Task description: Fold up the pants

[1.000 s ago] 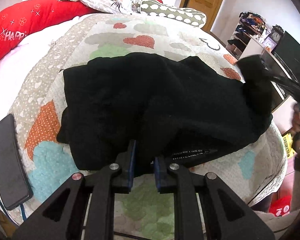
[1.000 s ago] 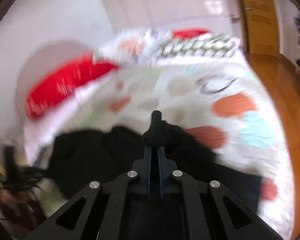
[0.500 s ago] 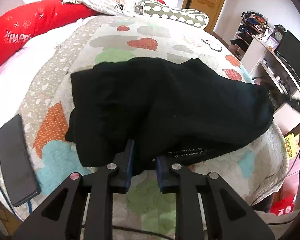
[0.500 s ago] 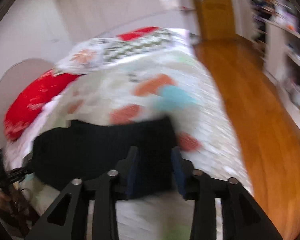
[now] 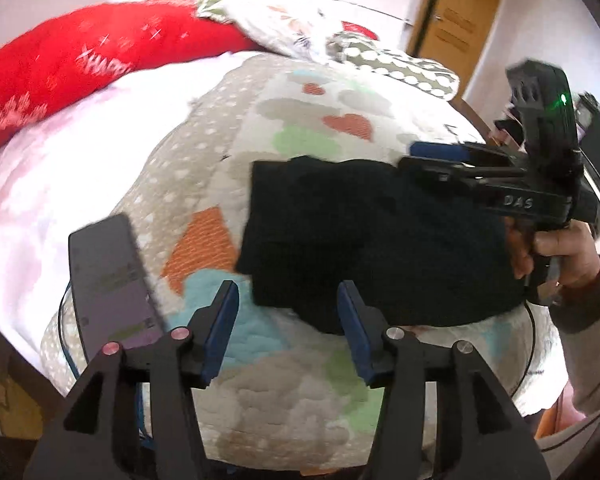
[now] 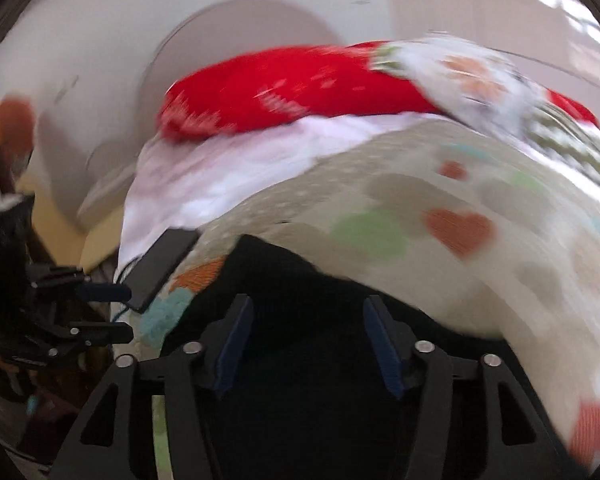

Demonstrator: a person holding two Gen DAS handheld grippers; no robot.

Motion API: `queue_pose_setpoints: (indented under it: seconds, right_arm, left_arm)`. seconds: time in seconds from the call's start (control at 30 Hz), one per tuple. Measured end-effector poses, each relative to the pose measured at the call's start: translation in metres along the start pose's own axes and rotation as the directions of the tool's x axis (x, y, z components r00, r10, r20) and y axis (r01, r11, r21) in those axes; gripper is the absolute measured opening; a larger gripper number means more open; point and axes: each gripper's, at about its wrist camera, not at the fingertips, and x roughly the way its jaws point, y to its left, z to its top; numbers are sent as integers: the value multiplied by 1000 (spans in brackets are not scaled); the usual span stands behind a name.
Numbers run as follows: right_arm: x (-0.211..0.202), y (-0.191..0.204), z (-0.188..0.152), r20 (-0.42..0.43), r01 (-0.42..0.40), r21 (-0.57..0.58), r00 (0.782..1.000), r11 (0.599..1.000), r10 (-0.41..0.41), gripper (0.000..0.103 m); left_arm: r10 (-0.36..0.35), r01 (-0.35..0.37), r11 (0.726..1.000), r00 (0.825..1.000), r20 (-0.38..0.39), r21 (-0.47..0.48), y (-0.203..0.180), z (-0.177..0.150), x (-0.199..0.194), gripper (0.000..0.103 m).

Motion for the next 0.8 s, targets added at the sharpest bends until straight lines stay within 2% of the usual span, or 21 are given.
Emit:
queue_pose_setpoints:
  seconds: [0.1,0.13,0.23,0.3,0.33,0.43,0.5,0.57,0.7,0.8]
  right_arm:
    - [33,20,18,-38,-29,-75,999,997,26,69]
    - [48,25,23,-46,-17,-105,999,994,12,76]
    - [78,29,29,-80,-5,-144,997,990,-7,76]
    - [100,30,29,-135,-46,-153,991,987,26,46]
    - [108,29,27,-149,-42,-157,989,987,18,25]
    - [102,16,36,-118,-54,-85,992,995,44,12]
    - [92,6,46,-69,-60,-42,996,997,58,12]
    - [93,0,55,-33,-56,-1,998,998,56,12]
    - [128,-1,49,-71,-69,55,995,996,73,13]
    - [144,-6,38,-66,-79,104,994,991,87,24]
  left_arm:
    - [2,-2,1000,999,-33,-27,5,-4,18,52]
    - [-11,9,1000,999,-48,-30,5,-4,26,52]
    - [-36,34,999,997,-71,-26,1,-5,43,52]
    - [-45,43,999,995,-89,-32,-1,-3,52,52]
    - [-51,48,998,995,-88,-36,-2,-1,55,51]
    - [-58,56,998,998,-39,-39,0,8,46,51]
    - [-63,63,997,998,4,-40,3,15,38,51]
    - [-51,51,998,999,12,-41,5,21,39,51]
    - [-6,4,999,1000,-30,-45,6,18,56,51]
    - [-7,5,998,999,-39,-55,7,14,55,51]
